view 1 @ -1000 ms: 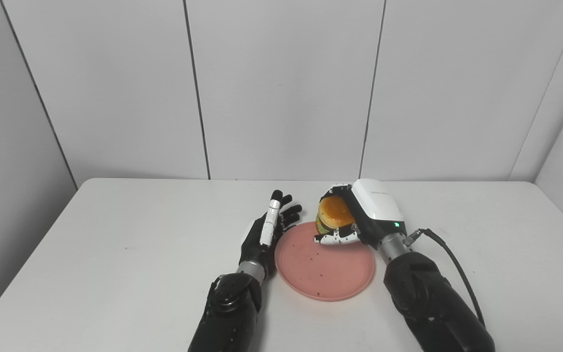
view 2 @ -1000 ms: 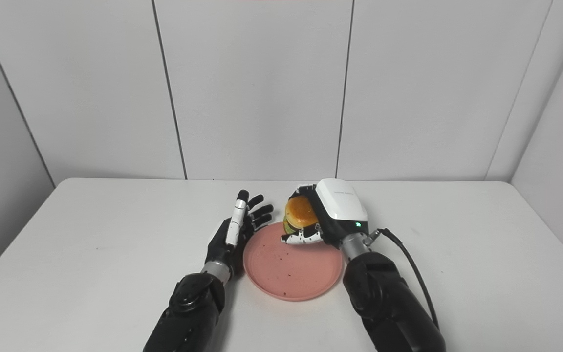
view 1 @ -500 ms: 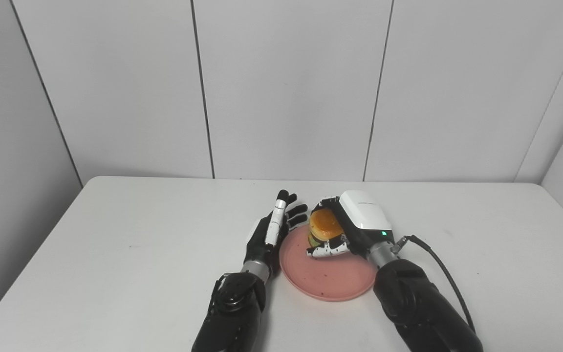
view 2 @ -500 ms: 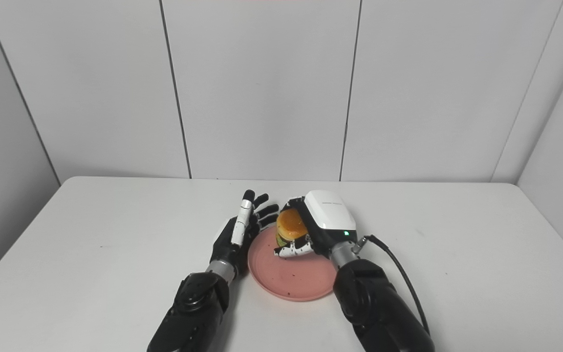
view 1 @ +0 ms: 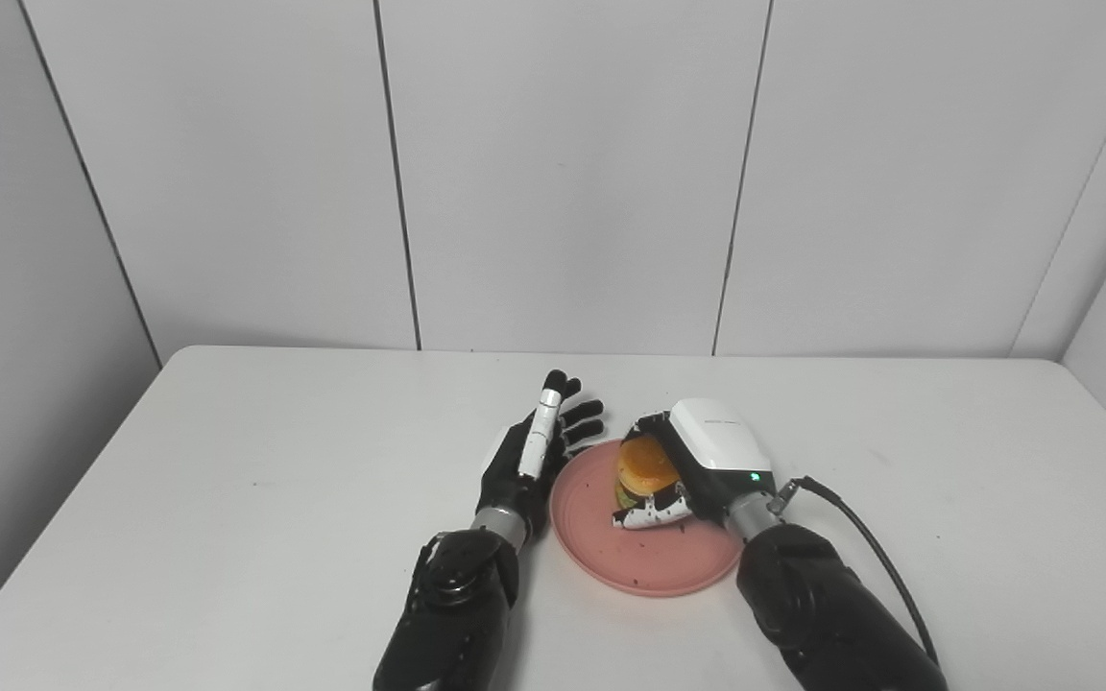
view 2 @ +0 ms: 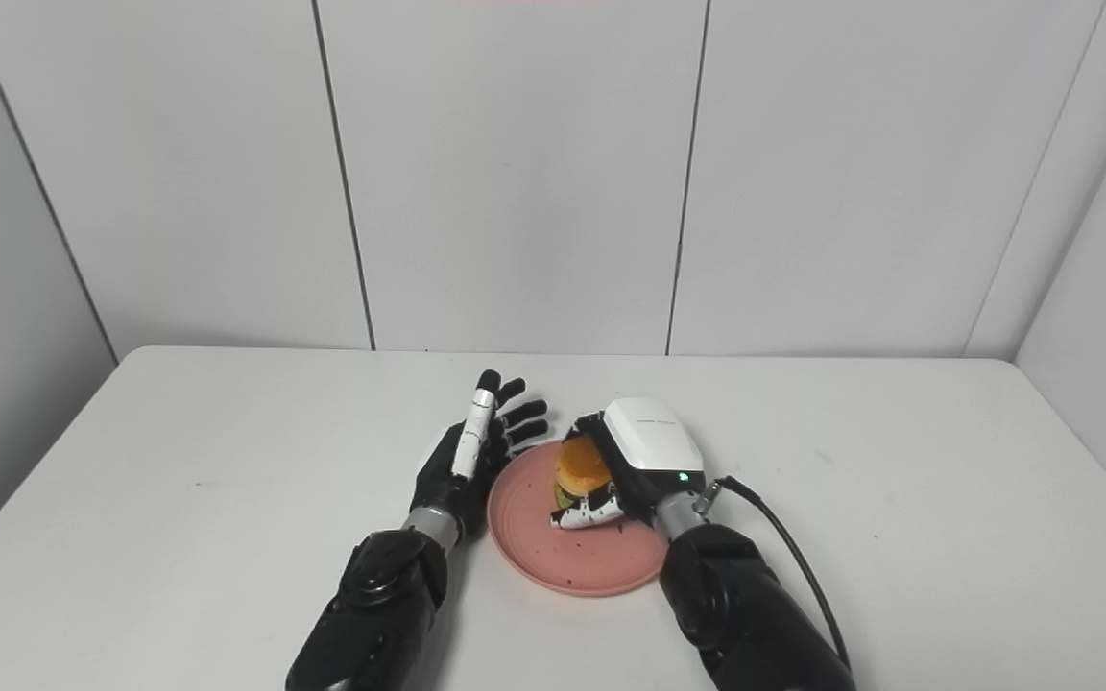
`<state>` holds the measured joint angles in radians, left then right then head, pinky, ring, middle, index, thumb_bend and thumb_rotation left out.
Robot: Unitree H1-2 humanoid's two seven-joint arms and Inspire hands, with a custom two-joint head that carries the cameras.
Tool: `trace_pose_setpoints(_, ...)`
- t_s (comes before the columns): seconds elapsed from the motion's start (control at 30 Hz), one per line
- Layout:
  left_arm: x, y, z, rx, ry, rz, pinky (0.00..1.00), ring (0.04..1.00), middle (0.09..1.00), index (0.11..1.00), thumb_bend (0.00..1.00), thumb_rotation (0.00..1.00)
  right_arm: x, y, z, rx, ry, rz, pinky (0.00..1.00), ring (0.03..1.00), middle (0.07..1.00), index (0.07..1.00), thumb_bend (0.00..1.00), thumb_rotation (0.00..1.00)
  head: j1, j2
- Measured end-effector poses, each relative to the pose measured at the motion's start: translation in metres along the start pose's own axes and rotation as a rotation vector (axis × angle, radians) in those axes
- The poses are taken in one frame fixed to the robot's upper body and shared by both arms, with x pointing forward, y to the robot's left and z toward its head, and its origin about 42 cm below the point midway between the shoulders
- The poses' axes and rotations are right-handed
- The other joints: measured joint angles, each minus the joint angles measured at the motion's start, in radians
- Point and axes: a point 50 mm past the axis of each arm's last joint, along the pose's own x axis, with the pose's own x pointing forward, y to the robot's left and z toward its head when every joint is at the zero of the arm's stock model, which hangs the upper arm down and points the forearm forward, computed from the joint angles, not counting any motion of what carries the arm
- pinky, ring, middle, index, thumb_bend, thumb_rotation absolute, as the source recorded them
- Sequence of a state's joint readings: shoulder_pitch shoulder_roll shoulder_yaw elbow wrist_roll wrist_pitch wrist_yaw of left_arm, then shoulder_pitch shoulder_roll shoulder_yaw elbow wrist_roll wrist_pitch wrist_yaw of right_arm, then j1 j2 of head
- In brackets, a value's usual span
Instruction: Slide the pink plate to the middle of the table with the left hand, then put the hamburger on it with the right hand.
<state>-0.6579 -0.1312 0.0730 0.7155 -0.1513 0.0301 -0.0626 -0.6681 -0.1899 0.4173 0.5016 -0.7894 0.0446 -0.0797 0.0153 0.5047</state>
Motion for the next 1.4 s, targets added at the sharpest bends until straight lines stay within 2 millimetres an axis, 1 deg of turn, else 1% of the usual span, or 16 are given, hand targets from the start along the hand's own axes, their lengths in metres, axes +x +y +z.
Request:
trace_pose_setpoints(0.07, 0.0, 0.0, 0.0, -0.001, 0.001, 0.002, 0.72, 0.821, 0.803, 0.859, 0.83, 0.91, 0.001, 0.0, 0.0, -0.002, -0.005, 0.002, 0.34, 0.424, 0.531, 0.493, 0.51, 0.17, 0.0, 0.002)
trace_pose_setpoints(0.17, -0.001, 0.001, 0.0, -0.002, 0.005, 0.003, 0.75, 0.838, 0.811, 0.857, 0.82, 0.91, 0.001, 0.0, 0.0, 0.0, -0.008, 0.001, 0.32, 0.41, 0.519, 0.493, 0.51, 0.17, 0.0, 0.003)
trace_pose_setpoints(0.27, -0.001, 0.001, 0.0, -0.003, 0.005, 0.003, 0.78, 0.852, 0.818, 0.853, 0.82, 0.9, 0.001, 0.001, -0.001, 0.0, -0.009, -0.001, 0.33, 0.421, 0.528, 0.494, 0.51, 0.17, -0.002, 0.006)
trace_pose_setpoints(0.47, -0.001, 0.001, -0.001, -0.003, 0.006, 0.003, 0.79, 0.853, 0.842, 0.855, 0.82, 0.9, 0.001, 0.003, -0.002, 0.0, -0.008, -0.001, 0.36, 0.441, 0.545, 0.496, 0.51, 0.18, -0.003, 0.006)
trace_pose_setpoints(0.5, -0.001, 0.001, -0.001, -0.002, 0.006, 0.003, 0.79, 0.866, 0.849, 0.852, 0.83, 0.9, 0.001, 0.003, -0.002, 0.001, -0.008, 0.0, 0.37, 0.447, 0.553, 0.569, 0.62, 0.38, -0.002, 0.005)
trace_pose_setpoints(0.53, -0.001, 0.001, -0.001, -0.002, 0.006, 0.004, 0.8, 0.879, 0.856, 0.851, 0.83, 0.9, 0.001, 0.003, -0.002, 0.001, -0.008, 0.001, 0.39, 0.47, 0.574, 0.617, 0.68, 0.52, -0.002, 0.003)
trace_pose_setpoints(0.57, -0.001, 0.001, -0.001, -0.002, 0.005, 0.006, 0.81, 0.901, 0.867, 0.854, 0.82, 0.91, 0.001, 0.003, -0.002, 0.0, -0.008, 0.002, 0.44, 0.525, 0.616, 0.66, 0.74, 0.64, -0.003, 0.003)
trace_pose_setpoints(0.6, -0.001, 0.001, -0.001, -0.001, 0.004, 0.007, 0.81, 0.908, 0.87, 0.857, 0.82, 0.91, 0.001, 0.004, -0.003, -0.002, -0.008, 0.005, 0.5, 0.585, 0.656, 0.682, 0.76, 0.7, -0.003, 0.003)
trace_pose_setpoints(0.63, -0.001, 0.001, -0.001, 0.0, 0.002, 0.007, 0.81, 0.908, 0.87, 0.857, 0.82, 0.91, 0.0, 0.005, -0.004, -0.006, -0.008, 0.012, 0.51, 0.593, 0.661, 0.685, 0.76, 0.71, -0.003, 0.003)
trace_pose_setpoints(0.73, -0.001, 0.001, -0.001, 0.0, -0.002, 0.008, 0.81, 0.915, 0.872, 0.852, 0.81, 0.91, -0.001, 0.007, -0.005, -0.002, -0.007, 0.033, 0.62, 0.682, 0.723, 0.704, 0.78, 0.79, -0.005, 0.002)
trace_pose_setpoints(0.77, -0.001, 0.001, -0.001, 0.0, -0.002, 0.008, 0.8, 0.915, 0.871, 0.852, 0.81, 0.91, -0.001, 0.007, -0.005, 0.005, -0.009, 0.034, 0.65, 0.703, 0.738, 0.711, 0.79, 0.81, -0.005, 0.002)
trace_pose_setpoints(0.8, -0.001, 0.001, -0.001, 0.0, -0.003, 0.008, 0.79, 0.915, 0.87, 0.852, 0.81, 0.91, -0.001, 0.007, -0.005, 0.009, -0.011, 0.036, 0.66, 0.709, 0.743, 0.713, 0.79, 0.82, -0.006, 0.002)
trace_pose_setpoints(0.9, -0.001, 0.001, -0.001, -0.001, -0.004, 0.008, 0.84, 0.913, 0.864, 0.871, 0.81, 0.91, -0.001, 0.006, -0.006, 0.015, -0.015, 0.042, 0.71, 0.738, 0.771, 0.737, 0.81, 0.84, -0.006, 0.003)
trace_pose_setpoints(0.97, -0.001, 0.001, -0.001, -0.001, -0.004, 0.008, 0.85, 0.911, 0.861, 0.871, 0.81, 0.91, -0.002, 0.005, -0.007, 0.018, -0.017, 0.052, 0.71, 0.741, 0.774, 0.74, 0.81, 0.84, -0.006, 0.003)
trace_pose_setpoints(1.27, -0.001, 0.0, -0.001, -0.001, -0.003, 0.007, 0.87, 0.913, 0.849, 0.875, 0.82, 0.92, -0.011, -0.005, -0.006, 0.034, -0.046, 0.03, 0.71, 0.757, 0.784, 0.754, 0.79, 0.85, -0.008, 0.003)
trace_pose_setpoints(1.4, -0.002, 0.001, -0.002, -0.003, -0.003, 0.007, 0.86, 0.906, 0.845, 0.882, 0.83, 0.91, -0.018, -0.018, -0.002, 0.042, -0.081, -0.011, 0.68, 0.75, 0.778, 0.749, 0.81, 0.88, -0.008, 0.003)
